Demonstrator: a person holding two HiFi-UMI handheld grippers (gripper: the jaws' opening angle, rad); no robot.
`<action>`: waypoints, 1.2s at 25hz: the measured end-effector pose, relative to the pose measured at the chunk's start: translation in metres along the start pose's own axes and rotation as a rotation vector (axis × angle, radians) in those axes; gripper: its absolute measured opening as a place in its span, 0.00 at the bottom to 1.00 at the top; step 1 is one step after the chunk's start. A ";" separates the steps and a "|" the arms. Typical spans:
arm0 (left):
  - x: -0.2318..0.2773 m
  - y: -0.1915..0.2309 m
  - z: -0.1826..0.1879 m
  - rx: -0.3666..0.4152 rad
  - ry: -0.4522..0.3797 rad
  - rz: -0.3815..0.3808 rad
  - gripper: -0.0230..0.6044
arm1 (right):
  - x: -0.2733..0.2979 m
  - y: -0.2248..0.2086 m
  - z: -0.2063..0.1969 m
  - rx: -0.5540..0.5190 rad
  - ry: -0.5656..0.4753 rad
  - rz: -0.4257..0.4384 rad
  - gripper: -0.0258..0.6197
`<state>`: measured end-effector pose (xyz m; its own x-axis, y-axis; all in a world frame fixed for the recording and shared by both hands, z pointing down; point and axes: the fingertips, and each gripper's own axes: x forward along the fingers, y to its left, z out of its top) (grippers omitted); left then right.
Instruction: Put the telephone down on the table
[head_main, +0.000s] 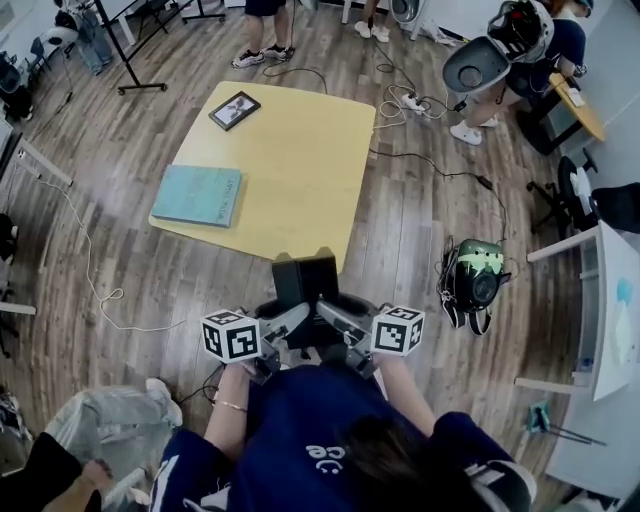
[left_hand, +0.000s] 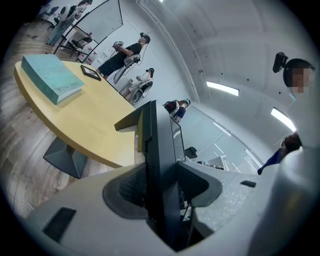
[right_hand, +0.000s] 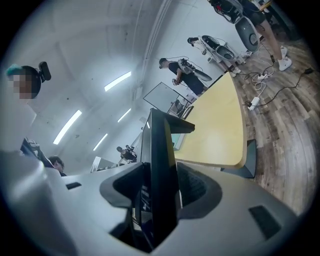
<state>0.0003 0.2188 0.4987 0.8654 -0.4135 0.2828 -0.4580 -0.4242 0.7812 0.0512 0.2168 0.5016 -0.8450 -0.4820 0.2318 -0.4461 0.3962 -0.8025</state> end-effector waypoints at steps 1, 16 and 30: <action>0.011 0.000 0.007 -0.002 -0.006 0.005 0.35 | -0.002 -0.007 0.011 -0.002 0.007 0.007 0.38; 0.105 0.007 0.054 -0.044 -0.101 0.091 0.35 | -0.015 -0.077 0.095 -0.027 0.115 0.087 0.38; 0.101 0.042 0.105 -0.044 -0.105 0.076 0.35 | 0.035 -0.082 0.129 -0.034 0.126 0.070 0.38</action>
<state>0.0471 0.0749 0.5020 0.8014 -0.5260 0.2848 -0.5104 -0.3533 0.7840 0.0964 0.0664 0.5049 -0.9039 -0.3511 0.2444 -0.3924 0.4530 -0.8005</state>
